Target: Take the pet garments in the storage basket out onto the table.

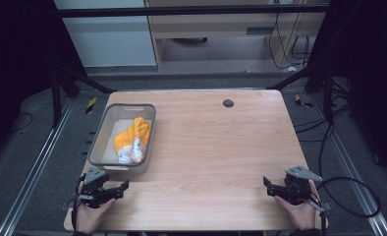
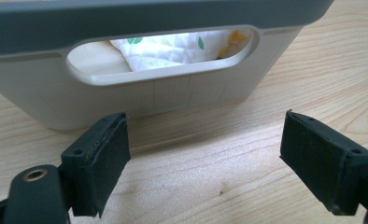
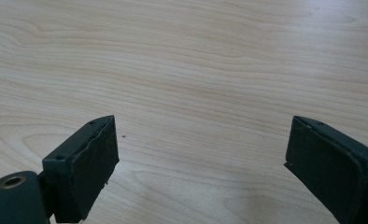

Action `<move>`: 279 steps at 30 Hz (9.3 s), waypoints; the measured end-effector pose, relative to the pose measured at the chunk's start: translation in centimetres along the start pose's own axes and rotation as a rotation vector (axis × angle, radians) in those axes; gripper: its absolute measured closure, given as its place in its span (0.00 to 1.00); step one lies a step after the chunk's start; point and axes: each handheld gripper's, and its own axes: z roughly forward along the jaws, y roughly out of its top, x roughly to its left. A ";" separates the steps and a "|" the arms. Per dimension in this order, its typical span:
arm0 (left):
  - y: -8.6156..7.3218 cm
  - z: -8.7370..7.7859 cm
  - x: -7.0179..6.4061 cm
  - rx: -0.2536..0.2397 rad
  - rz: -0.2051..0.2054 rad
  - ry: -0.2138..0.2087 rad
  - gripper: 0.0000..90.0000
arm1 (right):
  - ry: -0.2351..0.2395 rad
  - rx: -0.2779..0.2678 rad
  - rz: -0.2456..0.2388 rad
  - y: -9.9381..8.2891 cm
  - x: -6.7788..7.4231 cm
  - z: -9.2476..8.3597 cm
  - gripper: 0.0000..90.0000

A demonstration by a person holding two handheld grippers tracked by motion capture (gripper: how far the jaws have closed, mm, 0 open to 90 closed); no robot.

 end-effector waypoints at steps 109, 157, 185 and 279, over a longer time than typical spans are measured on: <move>10.6 -2.2 -1.7 -0.176 0.007 -0.051 0.22 | 0.008 0.016 -0.044 -0.3 0.6 -0.1 0.10; 14.9 2.8 -0.8 0.017 0.066 -0.014 0.22 | 0.002 0.036 -0.051 -0.3 0.6 0.1 0.09; 15.4 6.2 -1.3 0.209 0.103 0.010 0.29 | 0.006 0.047 -0.060 -0.3 0.6 0.3 0.09; 18.9 -1.1 -1.8 0.180 0.135 0.031 0.91 | 0.013 0.058 -0.067 -0.3 0.7 0.4 0.08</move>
